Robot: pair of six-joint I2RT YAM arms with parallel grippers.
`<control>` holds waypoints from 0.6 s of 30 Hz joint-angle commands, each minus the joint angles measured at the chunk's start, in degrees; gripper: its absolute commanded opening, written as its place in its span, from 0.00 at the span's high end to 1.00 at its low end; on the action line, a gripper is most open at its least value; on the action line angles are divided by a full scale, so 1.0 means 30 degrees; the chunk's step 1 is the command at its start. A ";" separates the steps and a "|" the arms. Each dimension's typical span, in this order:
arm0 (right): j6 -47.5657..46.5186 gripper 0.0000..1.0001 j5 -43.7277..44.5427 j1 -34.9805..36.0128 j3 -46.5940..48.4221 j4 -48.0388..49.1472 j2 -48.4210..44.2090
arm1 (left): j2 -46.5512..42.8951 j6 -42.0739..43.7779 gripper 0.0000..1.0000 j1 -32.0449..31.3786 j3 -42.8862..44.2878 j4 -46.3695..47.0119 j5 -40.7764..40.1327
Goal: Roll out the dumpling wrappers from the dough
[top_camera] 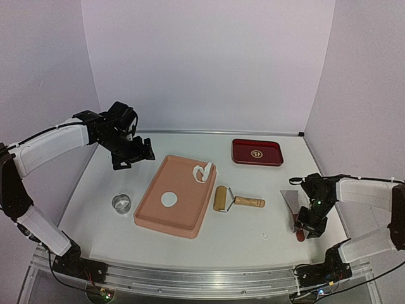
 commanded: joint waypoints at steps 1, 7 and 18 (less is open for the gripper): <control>0.0089 0.49 0.0822 0.0463 0.0790 -0.0983 0.0869 | -0.0289 -0.0119 0.05 -0.0026 0.0605 0.0851 0.0227; -0.0132 0.55 -0.0038 0.0697 0.0664 -0.0138 0.1087 | 0.0036 -0.0185 0.05 -0.0027 0.0767 0.1145 0.0466; -0.0627 0.89 -0.0724 0.0970 0.1599 -0.0101 0.0324 | -0.0219 -0.0343 0.08 -0.0053 0.0649 0.1485 0.1134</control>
